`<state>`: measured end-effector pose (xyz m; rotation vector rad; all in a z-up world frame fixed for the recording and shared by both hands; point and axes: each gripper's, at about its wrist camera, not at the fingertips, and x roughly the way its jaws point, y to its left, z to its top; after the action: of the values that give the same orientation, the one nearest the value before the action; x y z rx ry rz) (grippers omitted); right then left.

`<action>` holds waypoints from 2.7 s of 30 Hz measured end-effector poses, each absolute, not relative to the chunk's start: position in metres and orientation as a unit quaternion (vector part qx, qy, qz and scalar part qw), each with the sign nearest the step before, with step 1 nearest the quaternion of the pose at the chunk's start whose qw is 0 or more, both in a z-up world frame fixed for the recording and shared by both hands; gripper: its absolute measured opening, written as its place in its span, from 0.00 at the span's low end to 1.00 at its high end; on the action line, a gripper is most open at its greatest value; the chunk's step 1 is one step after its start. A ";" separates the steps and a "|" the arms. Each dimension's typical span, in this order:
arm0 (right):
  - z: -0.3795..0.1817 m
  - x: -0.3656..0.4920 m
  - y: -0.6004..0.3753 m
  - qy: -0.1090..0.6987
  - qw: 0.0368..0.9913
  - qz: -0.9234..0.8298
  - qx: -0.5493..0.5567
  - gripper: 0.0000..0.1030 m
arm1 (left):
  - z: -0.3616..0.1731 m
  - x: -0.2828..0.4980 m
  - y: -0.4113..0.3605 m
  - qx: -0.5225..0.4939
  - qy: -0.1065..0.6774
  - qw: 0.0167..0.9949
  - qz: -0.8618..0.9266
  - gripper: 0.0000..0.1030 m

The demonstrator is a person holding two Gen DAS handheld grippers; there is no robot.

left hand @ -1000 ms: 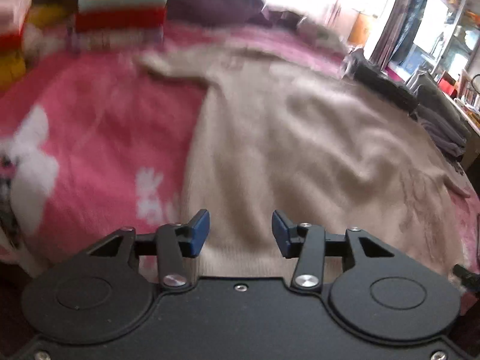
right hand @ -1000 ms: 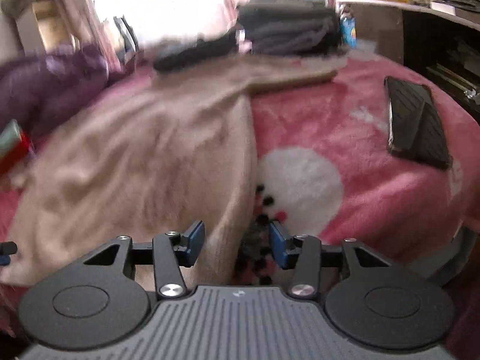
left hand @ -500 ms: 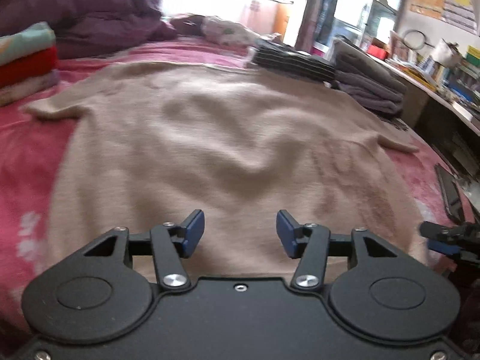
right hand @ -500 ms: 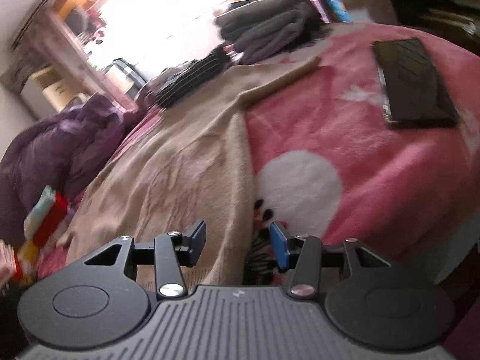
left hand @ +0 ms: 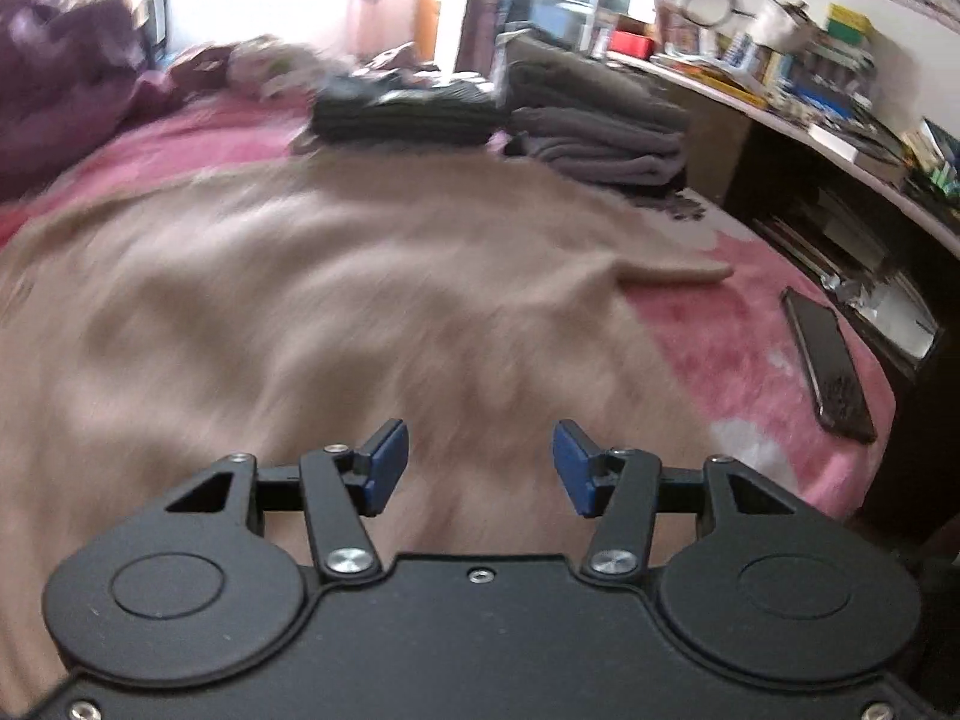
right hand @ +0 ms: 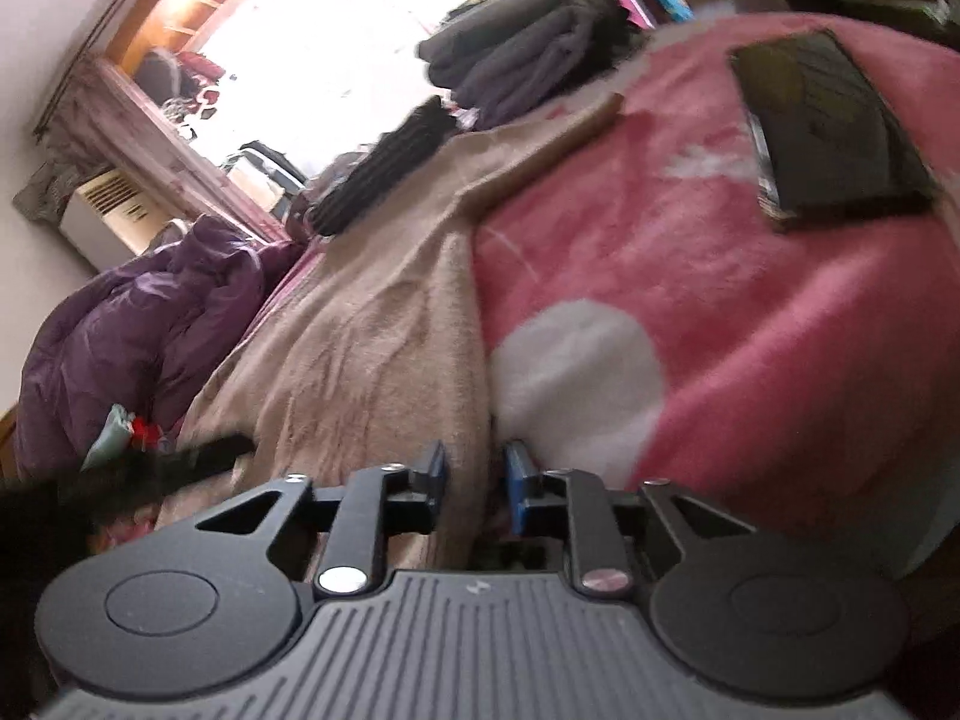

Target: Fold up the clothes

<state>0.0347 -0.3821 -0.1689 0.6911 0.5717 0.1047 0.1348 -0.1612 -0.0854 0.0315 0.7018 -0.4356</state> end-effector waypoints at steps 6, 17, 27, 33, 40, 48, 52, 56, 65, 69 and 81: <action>-0.166 0.046 -0.370 0.267 0.915 0.051 0.297 0.28 | -0.070 0.180 -0.226 0.103 0.317 0.916 -0.224 0.51; -0.170 0.049 -0.362 0.253 0.922 0.041 0.291 0.30 | -0.106 0.209 -0.335 0.345 0.291 0.867 -0.213 0.51; -0.174 0.050 -0.367 0.249 0.916 0.045 0.311 0.30 | -0.139 0.229 -0.382 0.486 0.249 0.826 -0.138 0.56; -0.170 0.047 -0.364 0.250 0.922 0.049 0.293 0.30 | -0.145 0.246 -0.391 0.515 0.235 0.818 -0.102 0.41; -0.154 0.037 -0.353 0.239 0.933 0.070 0.259 0.10 | -0.106 0.254 -0.362 0.438 0.229 0.864 -0.098 0.13; -0.120 0.030 -0.301 0.186 0.963 0.139 0.137 0.10 | -0.046 0.258 -0.232 0.159 0.259 0.945 -0.125 0.12; -0.114 0.031 -0.268 0.182 0.963 0.178 0.086 0.10 | -0.025 0.259 -0.175 0.040 0.264 0.955 -0.131 0.12; -0.115 0.037 -0.240 0.195 0.957 0.207 0.056 0.10 | -0.034 0.260 -0.145 0.004 0.264 0.956 -0.129 0.12; -0.122 0.051 -0.200 0.221 0.945 0.239 0.020 0.10 | -0.053 0.260 -0.077 -0.077 0.262 0.954 -0.123 0.12; -0.119 0.051 -0.187 0.217 0.944 0.249 0.011 0.10 | -0.060 0.260 -0.049 -0.109 0.260 0.952 -0.118 0.12; -0.123 0.060 -0.156 0.230 0.930 0.287 -0.009 0.10 | -0.084 0.261 0.011 -0.162 0.279 0.942 -0.092 0.12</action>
<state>0.0595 -0.1558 -0.1234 -0.0184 0.4702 0.5881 0.2613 0.0108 -0.0845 -0.3300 0.5700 -0.1877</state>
